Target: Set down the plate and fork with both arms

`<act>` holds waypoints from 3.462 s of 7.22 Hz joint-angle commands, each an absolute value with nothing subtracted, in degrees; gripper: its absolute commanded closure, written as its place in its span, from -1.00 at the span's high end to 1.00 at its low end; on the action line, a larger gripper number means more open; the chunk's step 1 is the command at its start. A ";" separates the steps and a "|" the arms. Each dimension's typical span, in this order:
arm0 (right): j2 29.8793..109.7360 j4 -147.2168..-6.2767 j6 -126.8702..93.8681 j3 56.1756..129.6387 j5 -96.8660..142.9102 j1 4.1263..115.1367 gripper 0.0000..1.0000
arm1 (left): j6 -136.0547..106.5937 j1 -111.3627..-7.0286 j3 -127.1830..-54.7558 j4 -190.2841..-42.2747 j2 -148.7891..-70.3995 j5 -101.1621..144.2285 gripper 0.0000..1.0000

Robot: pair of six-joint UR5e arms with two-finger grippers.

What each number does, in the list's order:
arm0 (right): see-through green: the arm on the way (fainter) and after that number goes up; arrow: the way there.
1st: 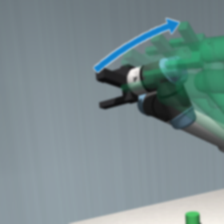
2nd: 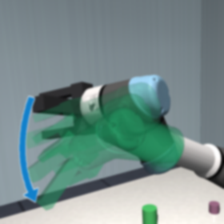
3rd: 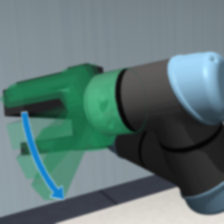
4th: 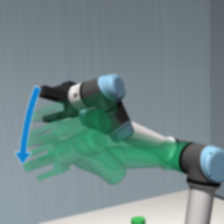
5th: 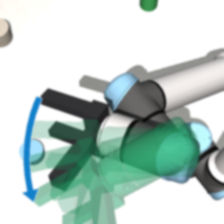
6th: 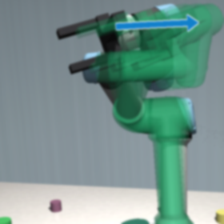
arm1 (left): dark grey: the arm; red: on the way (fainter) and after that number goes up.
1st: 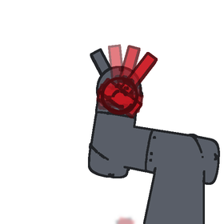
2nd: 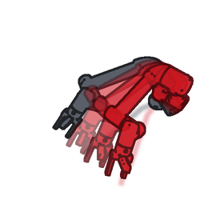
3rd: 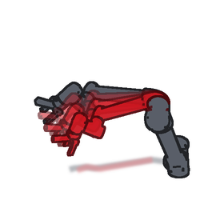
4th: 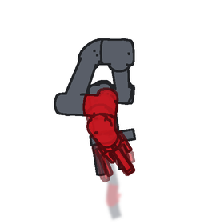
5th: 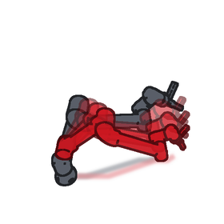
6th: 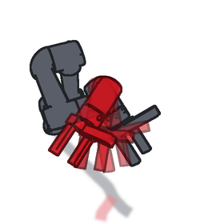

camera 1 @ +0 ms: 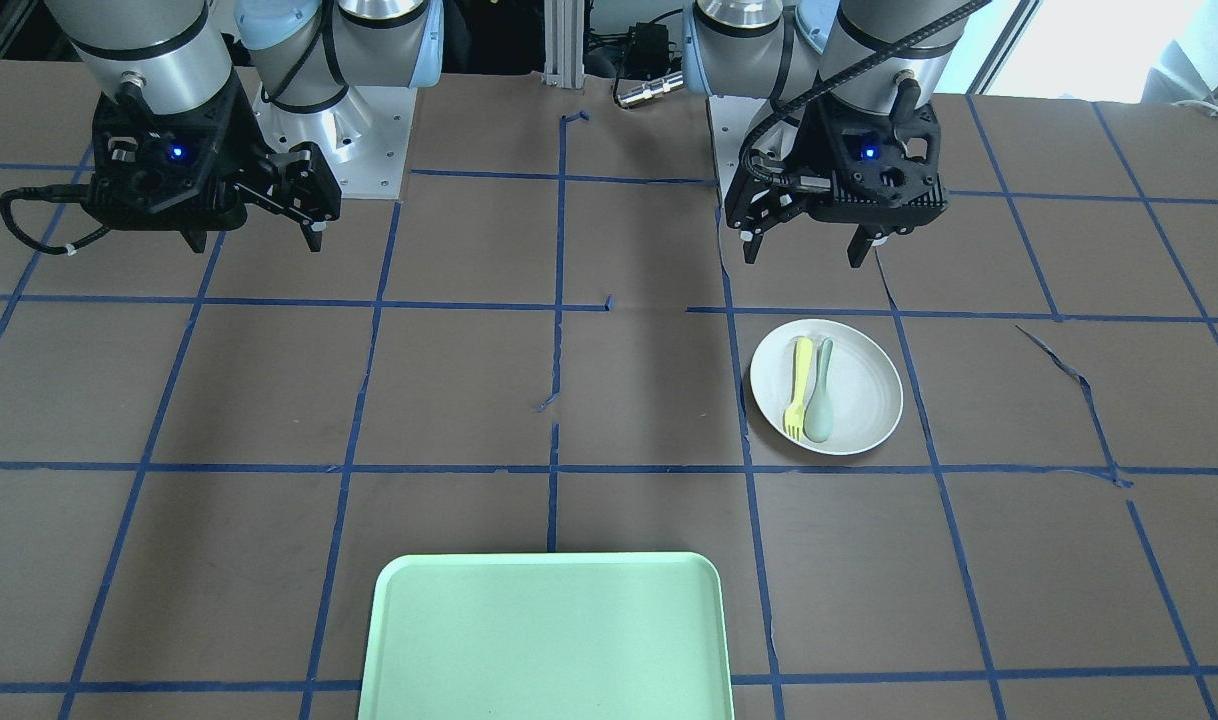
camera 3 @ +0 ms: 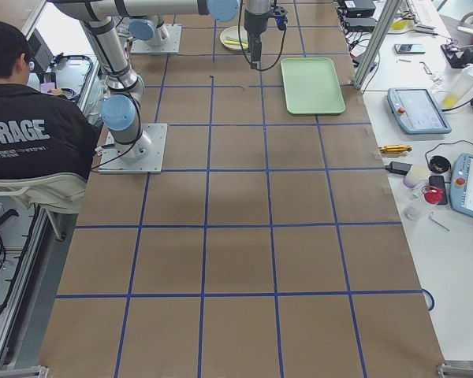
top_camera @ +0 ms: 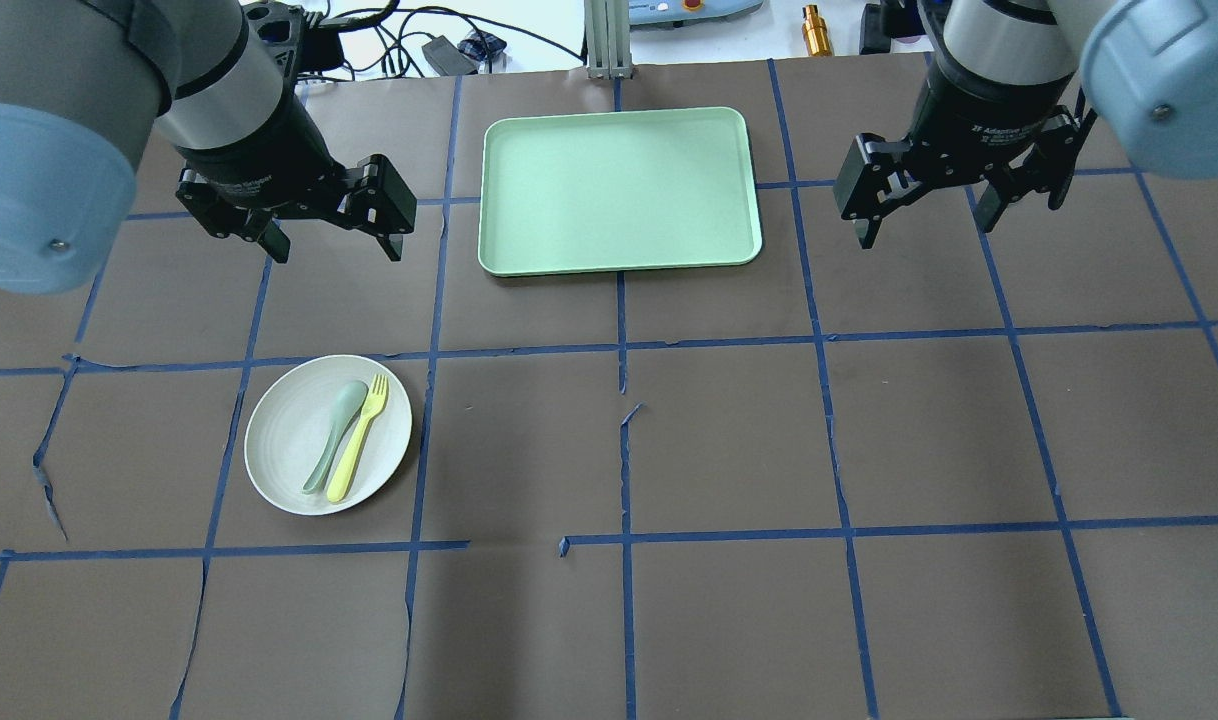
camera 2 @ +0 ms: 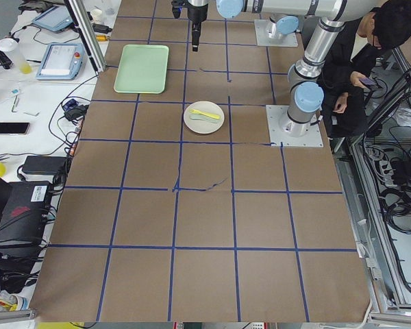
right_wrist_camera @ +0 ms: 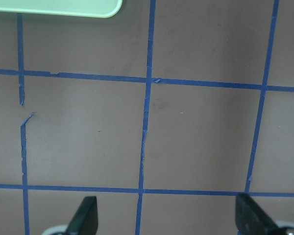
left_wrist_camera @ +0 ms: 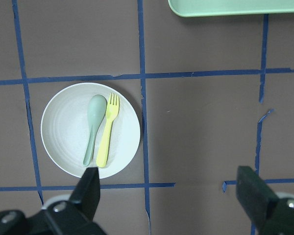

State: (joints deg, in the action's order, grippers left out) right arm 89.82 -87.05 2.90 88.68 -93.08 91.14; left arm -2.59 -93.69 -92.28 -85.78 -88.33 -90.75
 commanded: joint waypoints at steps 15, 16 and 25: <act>89.74 -87.01 2.99 89.38 -93.08 91.14 1.00 | 22.94 -65.83 -119.80 -54.32 -104.76 -91.85 -0.07; 89.74 -87.01 2.99 89.38 -92.99 91.14 1.00 | 22.77 -65.83 -119.88 -54.23 -104.85 -91.85 -0.39; 89.74 -87.01 2.99 89.38 -92.99 91.14 1.00 | 18.22 -68.89 -106.37 -61.35 -108.18 -67.25 -1.00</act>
